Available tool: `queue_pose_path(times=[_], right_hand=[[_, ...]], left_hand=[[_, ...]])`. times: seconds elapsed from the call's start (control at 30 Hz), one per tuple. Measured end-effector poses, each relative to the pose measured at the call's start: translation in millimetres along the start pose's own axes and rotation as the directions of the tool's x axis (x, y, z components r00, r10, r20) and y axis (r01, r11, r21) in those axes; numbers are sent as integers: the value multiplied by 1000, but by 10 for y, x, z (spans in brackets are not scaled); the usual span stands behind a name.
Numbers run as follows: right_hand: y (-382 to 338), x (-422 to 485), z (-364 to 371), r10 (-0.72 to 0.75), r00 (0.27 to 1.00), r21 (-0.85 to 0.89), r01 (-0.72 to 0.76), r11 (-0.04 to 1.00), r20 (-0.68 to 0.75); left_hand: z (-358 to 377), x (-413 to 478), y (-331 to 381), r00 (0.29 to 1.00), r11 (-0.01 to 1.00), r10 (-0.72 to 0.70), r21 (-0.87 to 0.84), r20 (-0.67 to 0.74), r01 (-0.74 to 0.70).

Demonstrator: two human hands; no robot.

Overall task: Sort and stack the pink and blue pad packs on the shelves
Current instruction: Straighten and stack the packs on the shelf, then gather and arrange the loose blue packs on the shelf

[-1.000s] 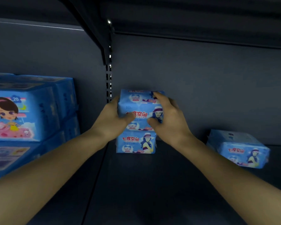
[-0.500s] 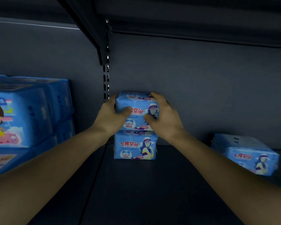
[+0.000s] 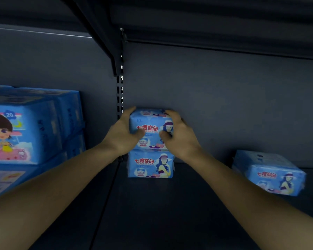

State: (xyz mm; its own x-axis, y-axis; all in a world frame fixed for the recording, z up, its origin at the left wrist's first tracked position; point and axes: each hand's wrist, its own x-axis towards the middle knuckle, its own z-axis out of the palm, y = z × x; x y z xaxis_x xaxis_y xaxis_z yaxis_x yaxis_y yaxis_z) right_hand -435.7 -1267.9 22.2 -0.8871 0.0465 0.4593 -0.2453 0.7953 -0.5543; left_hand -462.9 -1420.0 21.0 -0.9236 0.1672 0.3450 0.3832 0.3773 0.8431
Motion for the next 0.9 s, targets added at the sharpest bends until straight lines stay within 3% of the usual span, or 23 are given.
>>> queue_pose_path(times=[0.1, 0.27, 0.33, 0.5, 0.6, 0.9], right_hand=[[-24, -12, -6, 7, 1000, -32, -7, 999, -4], [-127, -75, -155, -3, 1000, -234, 5, 972, 9], [-175, -151, -242, -22, 999, -285, 29, 958, 26], [-235, -454, -412, -12, 994, -432, 59, 900, 110], [-231, -708, -512, 35, 988, -467, 41, 883, 152], [46, -1414, -678, 262, 944, -511, -127, 850, 199]], left_hand=[[-22, -36, 64, 1000, 993, 18, 114, -4, -17], [-86, -132, 218, 997, 930, 78, 360, -5, -71], [-128, -227, 295, 992, 861, 125, 496, 12, -115], [-155, -571, 498, 969, 577, 168, 779, 183, -247], [-63, -804, 581, 957, 529, 138, 797, 256, -290], [580, -1340, 595, 894, 550, 53, 734, 446, -399]])
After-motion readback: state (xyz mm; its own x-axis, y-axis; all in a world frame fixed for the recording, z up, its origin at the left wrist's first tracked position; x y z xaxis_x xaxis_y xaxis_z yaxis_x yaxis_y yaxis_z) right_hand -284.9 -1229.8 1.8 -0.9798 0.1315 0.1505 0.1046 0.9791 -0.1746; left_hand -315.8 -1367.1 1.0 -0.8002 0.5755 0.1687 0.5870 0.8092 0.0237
